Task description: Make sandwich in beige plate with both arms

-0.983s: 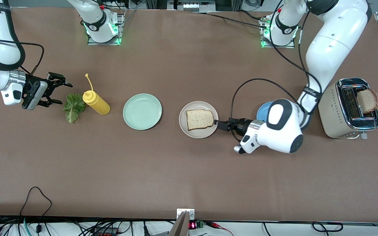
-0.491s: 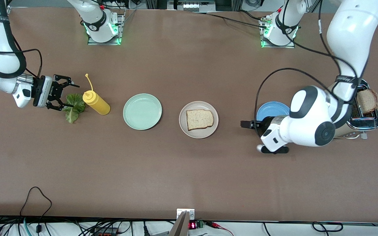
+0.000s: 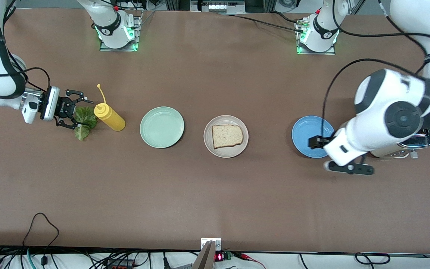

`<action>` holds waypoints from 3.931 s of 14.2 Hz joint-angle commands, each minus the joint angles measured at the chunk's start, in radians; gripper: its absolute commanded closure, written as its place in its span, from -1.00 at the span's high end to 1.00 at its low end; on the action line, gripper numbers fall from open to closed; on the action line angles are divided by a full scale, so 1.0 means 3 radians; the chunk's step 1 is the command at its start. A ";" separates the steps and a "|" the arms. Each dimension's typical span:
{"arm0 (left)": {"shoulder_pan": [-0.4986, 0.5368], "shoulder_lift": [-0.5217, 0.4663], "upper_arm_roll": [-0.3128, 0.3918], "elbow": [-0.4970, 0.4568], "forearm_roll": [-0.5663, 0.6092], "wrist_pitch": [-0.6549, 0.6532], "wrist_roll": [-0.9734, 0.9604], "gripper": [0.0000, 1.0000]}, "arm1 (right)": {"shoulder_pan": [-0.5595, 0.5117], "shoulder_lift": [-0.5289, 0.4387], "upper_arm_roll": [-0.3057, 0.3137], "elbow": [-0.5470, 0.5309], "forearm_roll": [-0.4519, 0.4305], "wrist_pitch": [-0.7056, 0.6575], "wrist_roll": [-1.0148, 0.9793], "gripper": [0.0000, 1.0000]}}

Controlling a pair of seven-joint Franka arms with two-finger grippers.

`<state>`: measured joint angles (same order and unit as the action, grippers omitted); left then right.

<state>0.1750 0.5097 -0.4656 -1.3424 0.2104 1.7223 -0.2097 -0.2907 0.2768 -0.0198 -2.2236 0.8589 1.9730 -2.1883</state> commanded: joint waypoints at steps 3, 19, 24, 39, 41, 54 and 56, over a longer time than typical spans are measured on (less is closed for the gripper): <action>-0.0515 -0.0609 0.1069 -0.0030 -0.0624 -0.0126 0.0203 1.00 | -0.0054 0.0258 0.0025 -0.0007 0.0368 -0.0047 -0.0590 1.00; -0.0548 -0.1596 0.1368 -0.0807 -0.0655 -0.0352 0.0520 1.00 | 0.0100 0.0473 0.0097 -0.0002 0.0819 -0.0088 -0.0795 0.53; -0.0522 -0.1643 0.1368 -0.0828 -0.0655 -0.0438 0.0581 1.00 | 0.0105 0.0468 0.0097 0.0008 0.0824 -0.0073 -0.0785 -0.81; -0.0338 -0.1597 0.1383 -0.0909 -0.0696 -0.0300 0.0627 1.00 | 0.0841 -0.0457 0.0515 0.0033 0.0538 0.0888 0.1401 -1.00; -0.0195 -0.1648 0.1373 -0.0909 -0.0696 -0.0372 0.0627 1.00 | 0.0897 -0.0574 0.0750 0.0033 0.0222 0.1143 0.1933 -1.00; -0.0200 -0.1500 0.1307 -0.0802 -0.0834 -0.0500 0.0637 1.00 | 0.1894 -0.0555 0.1084 0.0339 -0.2626 0.1354 0.5319 -1.00; -0.0200 -0.1540 0.1286 -0.0812 -0.0839 -0.0531 0.0597 1.00 | 0.2073 -0.0366 0.1079 0.0564 -0.2781 0.1257 0.5488 -1.00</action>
<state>0.1140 0.0598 -0.0773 -1.6086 -0.0251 1.5762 -0.0321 0.2910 0.1042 0.3081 -2.1419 0.0734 2.3844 -0.6012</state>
